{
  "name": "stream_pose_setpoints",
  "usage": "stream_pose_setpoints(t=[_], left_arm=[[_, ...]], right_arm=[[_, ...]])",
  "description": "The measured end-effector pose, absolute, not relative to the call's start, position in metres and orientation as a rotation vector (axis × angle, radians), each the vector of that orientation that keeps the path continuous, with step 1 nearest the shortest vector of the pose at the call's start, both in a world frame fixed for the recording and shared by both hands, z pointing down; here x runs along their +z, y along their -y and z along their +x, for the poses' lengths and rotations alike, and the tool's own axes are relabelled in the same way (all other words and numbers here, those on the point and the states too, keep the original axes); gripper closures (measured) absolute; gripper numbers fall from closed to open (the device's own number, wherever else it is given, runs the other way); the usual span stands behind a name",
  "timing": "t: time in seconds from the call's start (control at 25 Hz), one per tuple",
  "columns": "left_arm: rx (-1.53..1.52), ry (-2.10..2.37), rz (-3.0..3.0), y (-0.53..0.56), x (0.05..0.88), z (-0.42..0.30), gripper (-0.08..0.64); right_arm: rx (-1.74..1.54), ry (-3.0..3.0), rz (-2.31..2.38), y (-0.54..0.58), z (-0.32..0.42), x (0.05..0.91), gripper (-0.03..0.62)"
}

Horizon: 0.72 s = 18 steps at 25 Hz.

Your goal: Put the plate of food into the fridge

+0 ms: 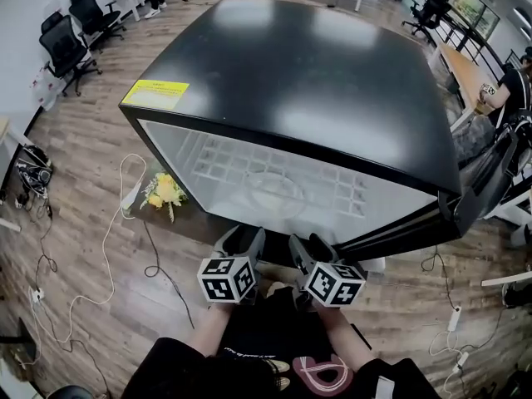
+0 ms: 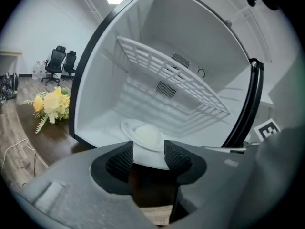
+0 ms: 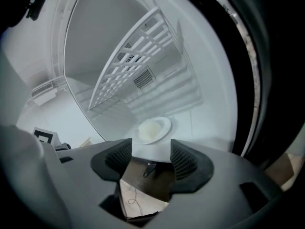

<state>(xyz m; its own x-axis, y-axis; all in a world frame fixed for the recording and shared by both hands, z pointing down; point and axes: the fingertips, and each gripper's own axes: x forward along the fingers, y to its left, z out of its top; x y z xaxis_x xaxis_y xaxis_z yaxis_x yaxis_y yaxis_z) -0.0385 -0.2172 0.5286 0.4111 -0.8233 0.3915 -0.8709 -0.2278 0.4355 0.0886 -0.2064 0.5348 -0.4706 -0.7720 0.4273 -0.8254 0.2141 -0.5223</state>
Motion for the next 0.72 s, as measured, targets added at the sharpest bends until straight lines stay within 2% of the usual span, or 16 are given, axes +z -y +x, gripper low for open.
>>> stream_pose_setpoints(t=[0.28, 0.48, 0.6, 0.72], left_arm=[[0.175, 1.481, 2.126, 0.181, 0.527, -0.027, 0.364], [0.21, 1.481, 2.199, 0.163, 0.521, -0.005, 0.365], [0.19, 1.45, 2.258, 0.152, 0.515, 0.005, 0.382], [0.238, 1.445, 2.324, 0.143, 0.513, 0.014, 0.404]], right_arm=[[0.935, 2.399, 1.516, 0.182, 0.101, 0.538, 0.342], [0.795, 2.414, 1.481, 0.171, 0.101, 0.534, 0.372], [0.814, 2.426, 1.499, 0.164, 0.104, 0.533, 0.433], [0.794, 2.431, 1.51, 0.161, 0.107, 0.532, 0.464]])
